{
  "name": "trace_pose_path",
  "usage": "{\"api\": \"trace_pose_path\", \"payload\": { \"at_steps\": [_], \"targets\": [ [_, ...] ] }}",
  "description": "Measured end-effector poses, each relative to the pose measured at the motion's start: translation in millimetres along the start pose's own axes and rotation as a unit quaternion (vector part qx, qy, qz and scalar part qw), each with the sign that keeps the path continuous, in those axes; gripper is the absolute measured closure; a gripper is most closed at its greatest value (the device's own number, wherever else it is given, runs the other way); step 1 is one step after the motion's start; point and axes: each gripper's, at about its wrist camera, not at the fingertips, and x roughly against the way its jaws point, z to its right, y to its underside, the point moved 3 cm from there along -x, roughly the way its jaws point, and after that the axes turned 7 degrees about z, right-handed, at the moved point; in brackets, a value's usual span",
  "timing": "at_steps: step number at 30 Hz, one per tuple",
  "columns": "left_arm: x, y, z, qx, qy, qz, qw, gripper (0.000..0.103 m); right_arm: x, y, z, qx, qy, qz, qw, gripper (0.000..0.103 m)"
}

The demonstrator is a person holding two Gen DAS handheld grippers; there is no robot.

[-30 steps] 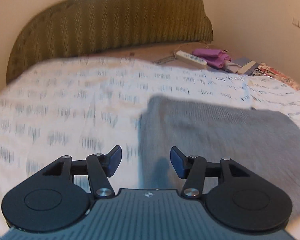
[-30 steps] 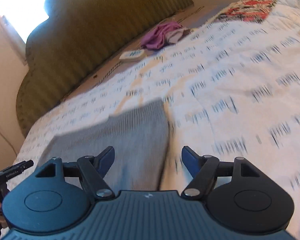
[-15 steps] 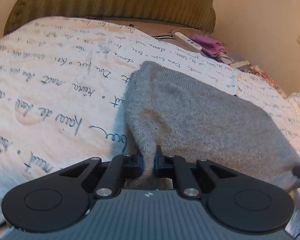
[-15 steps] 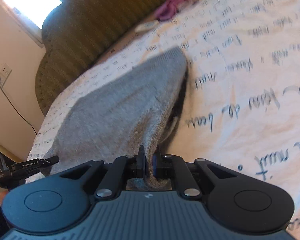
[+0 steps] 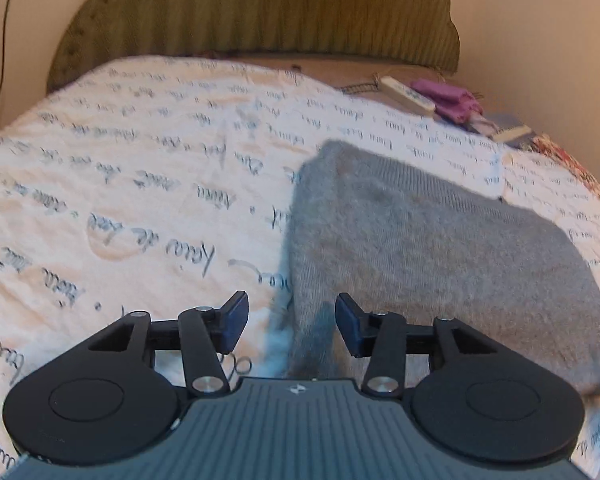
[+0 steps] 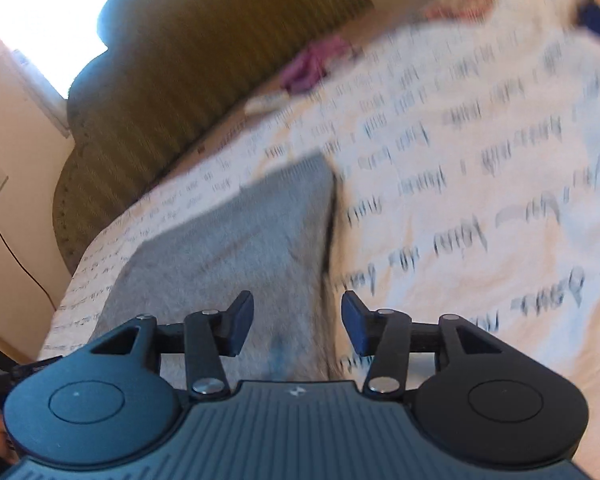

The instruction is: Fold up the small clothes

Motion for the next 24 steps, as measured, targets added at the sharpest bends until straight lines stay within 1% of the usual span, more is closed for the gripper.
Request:
{"api": "trace_pose_path", "payload": {
  "at_steps": [1,2,3,4,6,8,9,11,13,14,15,17,19,20,21,22,24],
  "targets": [
    [2,-5,4,-0.004,-0.004,0.012,0.9999,0.046,-2,-2,-9,0.014,-0.007,-0.001,1.000,0.054],
    [2,-10,11,-0.011,-0.007,0.023,0.9997,0.045,-7,-3,-19,0.029,-0.014,-0.008,0.999,0.047],
    [2,-15,19,-0.017,-0.002,0.031,0.9994,0.044,-15,-1,-29,0.047,-0.016,-0.018,0.999,0.043],
    [1,-18,27,-0.022,0.006,0.039,0.9990,0.043,-23,1,-37,0.066,-0.014,-0.027,0.997,0.037],
    [-5,-19,46,-0.040,0.020,0.048,0.9979,0.043,-42,7,-53,0.101,-0.004,-0.041,0.994,0.037],
    [-16,-17,58,-0.053,0.024,0.043,0.9974,0.042,-58,13,-63,0.117,0.003,-0.047,0.992,0.037],
    [-24,-12,62,-0.055,0.020,0.033,0.9977,0.042,-66,16,-66,0.125,0.009,-0.051,0.991,0.037],
    [-38,-3,66,-0.058,0.027,0.012,0.9979,0.043,-77,23,-72,0.158,0.025,-0.050,0.986,0.037],
    [-52,7,63,-0.061,0.024,-0.009,0.9978,0.042,-88,31,-70,0.179,0.043,-0.055,0.981,0.037],
    [-57,13,61,-0.065,0.028,-0.012,0.9974,0.042,-93,37,-66,0.184,0.048,-0.065,0.980,0.037],
    [-60,16,58,-0.065,0.032,-0.008,0.9973,0.040,-97,43,-61,0.191,0.044,-0.072,0.978,0.037],
    [-62,20,54,-0.071,0.035,0.003,0.9969,0.039,-95,52,-57,0.213,0.029,-0.053,0.975,0.036],
    [-61,17,54,-0.081,0.036,-0.003,0.9961,0.039,-93,54,-56,0.220,0.026,-0.049,0.974,0.035],
    [-60,14,52,-0.074,0.039,-0.008,0.9965,0.039,-93,53,-58,0.220,0.028,-0.056,0.973,0.035],
    [-54,9,47,-0.057,0.045,-0.012,0.9973,0.043,-92,49,-60,0.215,0.031,-0.066,0.974,0.035],
    [-47,6,41,-0.040,0.050,-0.009,0.9979,0.048,-90,44,-62,0.200,0.034,-0.076,0.976,0.034],
    [-24,0,22,-0.003,0.060,0.017,0.9981,0.047,-74,34,-60,0.141,0.030,-0.080,0.986,0.034]
  ]
}}
